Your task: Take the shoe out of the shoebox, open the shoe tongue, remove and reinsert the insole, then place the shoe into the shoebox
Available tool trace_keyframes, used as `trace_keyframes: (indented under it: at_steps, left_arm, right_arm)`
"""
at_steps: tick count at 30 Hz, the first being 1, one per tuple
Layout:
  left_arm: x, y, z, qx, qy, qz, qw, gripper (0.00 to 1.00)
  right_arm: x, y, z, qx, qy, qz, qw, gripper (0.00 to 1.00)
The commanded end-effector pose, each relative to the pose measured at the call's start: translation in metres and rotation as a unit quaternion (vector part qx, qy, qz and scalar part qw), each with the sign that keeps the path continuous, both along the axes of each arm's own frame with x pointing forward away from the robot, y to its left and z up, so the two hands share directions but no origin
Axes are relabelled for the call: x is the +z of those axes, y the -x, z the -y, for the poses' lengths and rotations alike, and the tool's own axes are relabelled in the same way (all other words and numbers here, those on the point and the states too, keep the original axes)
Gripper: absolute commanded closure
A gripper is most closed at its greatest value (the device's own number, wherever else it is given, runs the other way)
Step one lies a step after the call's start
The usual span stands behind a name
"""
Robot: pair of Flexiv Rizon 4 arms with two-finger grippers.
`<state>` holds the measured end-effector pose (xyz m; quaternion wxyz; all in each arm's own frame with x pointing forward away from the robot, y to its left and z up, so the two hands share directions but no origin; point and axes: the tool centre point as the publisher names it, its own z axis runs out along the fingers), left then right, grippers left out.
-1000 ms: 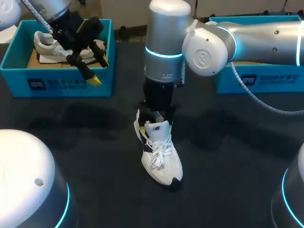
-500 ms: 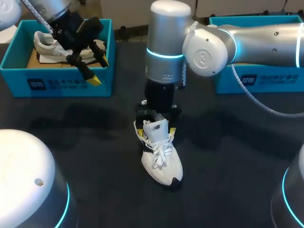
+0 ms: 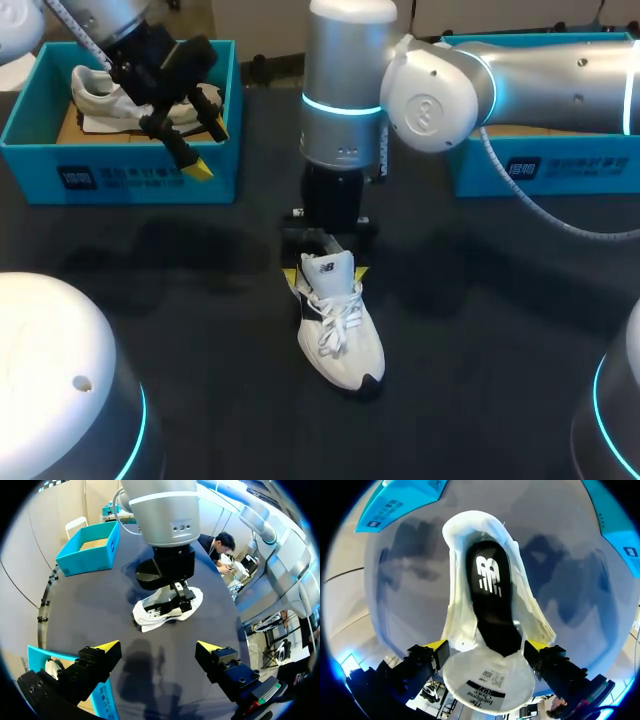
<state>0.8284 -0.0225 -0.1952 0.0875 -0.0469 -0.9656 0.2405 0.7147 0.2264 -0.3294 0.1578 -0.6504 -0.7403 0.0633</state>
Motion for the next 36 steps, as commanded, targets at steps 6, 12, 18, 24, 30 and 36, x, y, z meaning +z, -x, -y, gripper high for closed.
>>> trace_keyframes:
  at_steps: [6, 12, 18, 24, 30, 36]
  left_arm:
    - [0.000, 0.001, -0.001, 0.000, 0.000, 0.001, 1.000, 0.00]
    - [0.000, 0.001, -0.001, 0.000, 0.000, 0.001, 1.000, 0.00]
    - [0.000, 0.001, -0.001, 0.000, 0.000, 0.001, 1.000, 0.00]
    - [0.000, 0.001, -0.001, 0.000, 0.000, 0.001, 1.000, 0.00]
    - [0.000, 0.001, -0.001, 0.000, 0.000, 0.001, 1.000, 0.00]
    - [0.000, 0.001, -0.001, 0.000, 0.000, 0.001, 1.000, 0.00]
  right_arm:
    - [0.034, 0.019, -0.002, -0.026, 0.037, 0.033, 0.998, 0.00]
    - [0.049, 0.033, 0.003, -0.050, 0.066, 0.044, 0.996, 0.00]
    - [0.051, 0.042, 0.005, -0.064, 0.062, 0.039, 0.995, 0.00]
    - [0.048, 0.056, 0.003, -0.079, 0.054, 0.026, 0.995, 0.35]
    - [0.047, 0.062, 0.003, -0.085, 0.051, 0.024, 0.995, 0.75]
    - [0.045, 0.064, 0.004, -0.090, 0.053, 0.025, 0.994, 0.69]
